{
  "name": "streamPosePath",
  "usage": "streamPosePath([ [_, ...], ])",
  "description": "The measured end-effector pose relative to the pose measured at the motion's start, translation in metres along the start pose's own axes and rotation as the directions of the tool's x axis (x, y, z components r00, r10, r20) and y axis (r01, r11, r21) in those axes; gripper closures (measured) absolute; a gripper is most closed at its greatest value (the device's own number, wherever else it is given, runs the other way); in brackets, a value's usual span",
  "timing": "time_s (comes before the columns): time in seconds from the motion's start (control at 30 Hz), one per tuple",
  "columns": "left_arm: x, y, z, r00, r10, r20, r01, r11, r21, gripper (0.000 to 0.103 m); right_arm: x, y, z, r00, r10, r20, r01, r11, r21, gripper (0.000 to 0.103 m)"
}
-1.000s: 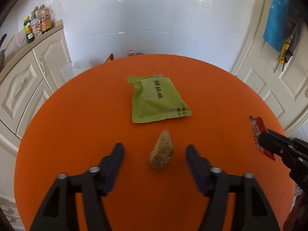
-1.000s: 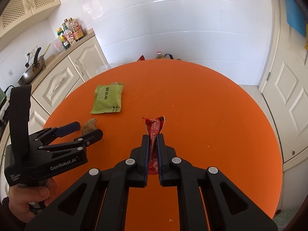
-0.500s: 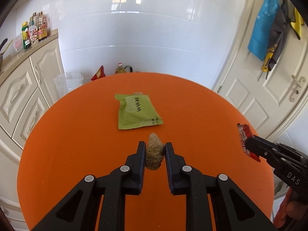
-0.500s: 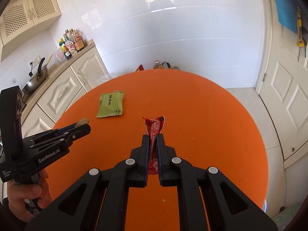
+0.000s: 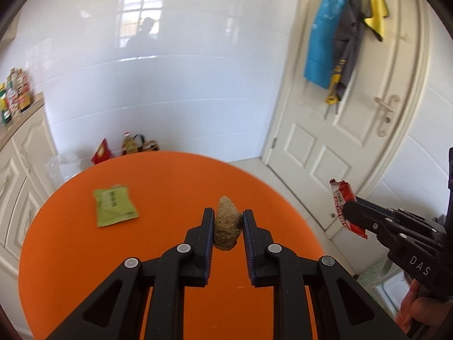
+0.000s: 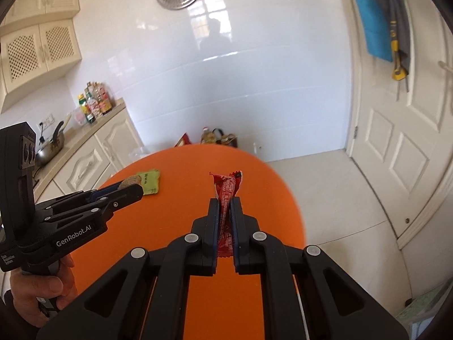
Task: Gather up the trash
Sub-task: 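Carry the brown lump and red wrapper to the blue bin and release both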
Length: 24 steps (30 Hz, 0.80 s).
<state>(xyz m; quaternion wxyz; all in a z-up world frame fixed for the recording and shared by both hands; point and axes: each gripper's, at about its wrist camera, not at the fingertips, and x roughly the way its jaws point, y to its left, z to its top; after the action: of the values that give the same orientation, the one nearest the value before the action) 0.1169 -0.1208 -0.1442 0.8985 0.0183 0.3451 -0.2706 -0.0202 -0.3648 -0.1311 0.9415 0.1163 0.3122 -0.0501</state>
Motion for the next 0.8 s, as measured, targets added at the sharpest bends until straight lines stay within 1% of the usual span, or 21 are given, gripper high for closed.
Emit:
streamPosePath([
  [0.1, -0.008, -0.031, 0.001, 0.998, -0.063, 0.01, 0.063, 0.997, 0.049, 0.087, -0.031, -0.021, 0.0, 0.998, -0.051, 0.039, 0.05, 0.999, 0.017, 0.096],
  [0.17, -0.006, -0.057, 0.005, 0.994, -0.11, 0.008, 0.109, 0.99, 0.088, 0.087, -0.051, -0.038, -0.003, 0.994, -0.093, 0.058, 0.091, 0.995, 0.035, 0.096],
  [0.3, 0.005, -0.104, 0.006, 0.978, -0.205, -0.025, 0.206, 0.965, 0.16, 0.087, -0.088, -0.081, -0.016, 0.979, -0.19, 0.07, 0.182, 0.978, 0.098, 0.096],
  [0.4, 0.019, -0.14, 0.002, 0.959, -0.271, -0.084, 0.283, 0.939, 0.196, 0.087, -0.107, -0.115, -0.033, 0.964, -0.26, 0.05, 0.25, 0.956, 0.154, 0.096],
  [0.53, 0.047, -0.179, -0.008, 0.925, -0.335, -0.179, 0.369, 0.903, 0.22, 0.087, -0.119, -0.162, -0.061, 0.944, -0.329, -0.007, 0.322, 0.919, 0.229, 0.096],
  [0.6, 0.064, -0.195, -0.015, 0.909, -0.347, -0.232, 0.397, 0.89, 0.226, 0.087, -0.119, -0.184, -0.074, 0.936, -0.35, -0.04, 0.348, 0.901, 0.261, 0.096],
  [0.63, 0.075, -0.204, -0.02, 0.897, -0.354, -0.266, 0.414, 0.882, 0.225, 0.087, -0.118, -0.196, -0.081, 0.933, -0.354, -0.058, 0.356, 0.891, 0.281, 0.096],
  [0.73, 0.102, -0.219, -0.026, 0.872, -0.352, -0.339, 0.439, 0.87, 0.225, 0.087, -0.111, -0.226, -0.101, 0.928, -0.357, -0.11, 0.373, 0.866, 0.332, 0.096],
  [0.8, 0.124, -0.227, -0.025, 0.859, -0.341, -0.382, 0.444, 0.868, 0.223, 0.087, -0.103, -0.244, -0.115, 0.926, -0.348, -0.147, 0.377, 0.85, 0.366, 0.096],
])
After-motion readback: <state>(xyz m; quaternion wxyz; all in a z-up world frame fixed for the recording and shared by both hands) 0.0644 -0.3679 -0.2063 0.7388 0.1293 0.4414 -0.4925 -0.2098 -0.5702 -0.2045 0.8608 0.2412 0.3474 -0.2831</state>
